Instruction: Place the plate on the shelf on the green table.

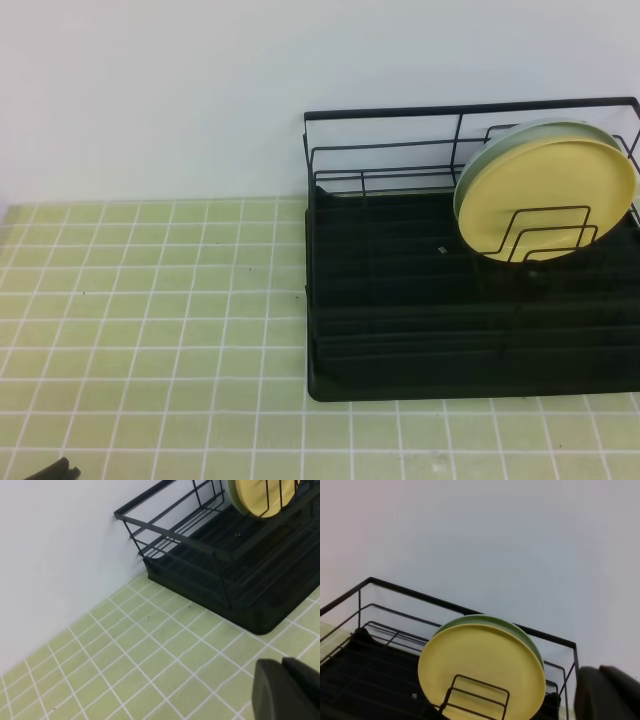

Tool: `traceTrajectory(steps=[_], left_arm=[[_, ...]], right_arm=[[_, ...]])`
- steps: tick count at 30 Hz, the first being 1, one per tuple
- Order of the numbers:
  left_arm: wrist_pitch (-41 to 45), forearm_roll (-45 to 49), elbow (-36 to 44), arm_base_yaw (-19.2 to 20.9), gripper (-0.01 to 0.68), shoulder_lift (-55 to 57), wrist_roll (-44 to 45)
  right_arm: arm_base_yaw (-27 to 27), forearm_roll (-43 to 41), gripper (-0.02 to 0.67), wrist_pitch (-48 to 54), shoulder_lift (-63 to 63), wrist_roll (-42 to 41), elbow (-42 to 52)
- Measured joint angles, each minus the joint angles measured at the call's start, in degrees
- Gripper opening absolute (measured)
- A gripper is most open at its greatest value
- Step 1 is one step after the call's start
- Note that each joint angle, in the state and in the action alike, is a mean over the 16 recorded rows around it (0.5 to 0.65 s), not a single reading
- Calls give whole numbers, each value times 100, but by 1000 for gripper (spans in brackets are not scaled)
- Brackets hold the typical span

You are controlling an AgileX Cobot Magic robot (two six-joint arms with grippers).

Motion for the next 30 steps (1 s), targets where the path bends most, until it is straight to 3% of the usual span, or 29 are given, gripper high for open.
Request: traceTrajectory(steps=[17, 25, 30], left_arm=[[346, 0, 0, 0, -1, 5, 0], [473, 0, 0, 0, -2, 11, 0], [483, 0, 0, 0, -2, 11, 1]], right_arm=[[-251, -14, -1, -791, -382, -429, 170], [-555, 154, -1, -1400, -1525, -632, 1036], [-622, 935, -1, -1606, -2290, -681, 1759]])
